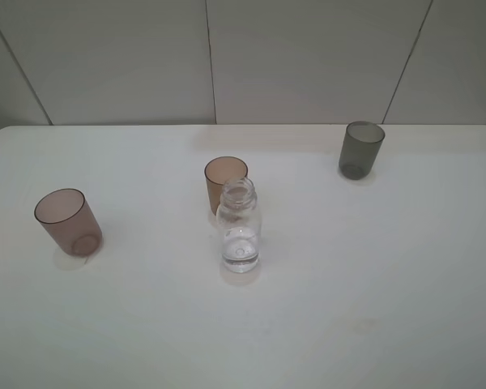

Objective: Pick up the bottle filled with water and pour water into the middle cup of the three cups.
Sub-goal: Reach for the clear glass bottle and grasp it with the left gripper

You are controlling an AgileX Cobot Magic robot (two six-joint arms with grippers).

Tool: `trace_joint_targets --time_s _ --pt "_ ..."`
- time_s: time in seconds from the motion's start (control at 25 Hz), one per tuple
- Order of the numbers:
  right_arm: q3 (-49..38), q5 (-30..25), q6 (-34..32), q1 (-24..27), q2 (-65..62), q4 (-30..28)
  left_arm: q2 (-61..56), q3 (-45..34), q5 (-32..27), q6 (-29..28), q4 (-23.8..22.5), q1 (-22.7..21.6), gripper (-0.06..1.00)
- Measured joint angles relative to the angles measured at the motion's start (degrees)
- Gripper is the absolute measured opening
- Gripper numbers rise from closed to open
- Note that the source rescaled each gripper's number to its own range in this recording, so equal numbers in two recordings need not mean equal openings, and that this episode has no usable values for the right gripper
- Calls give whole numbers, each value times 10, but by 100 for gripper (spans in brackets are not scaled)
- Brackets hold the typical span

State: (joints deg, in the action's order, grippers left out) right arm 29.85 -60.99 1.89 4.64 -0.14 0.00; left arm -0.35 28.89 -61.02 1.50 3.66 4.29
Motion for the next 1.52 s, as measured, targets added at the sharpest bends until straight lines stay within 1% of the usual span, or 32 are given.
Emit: trace_joint_targets --time_s 1.52 --pt "0 0 0 0 0 -3 0 0 0 0 0 0 87"
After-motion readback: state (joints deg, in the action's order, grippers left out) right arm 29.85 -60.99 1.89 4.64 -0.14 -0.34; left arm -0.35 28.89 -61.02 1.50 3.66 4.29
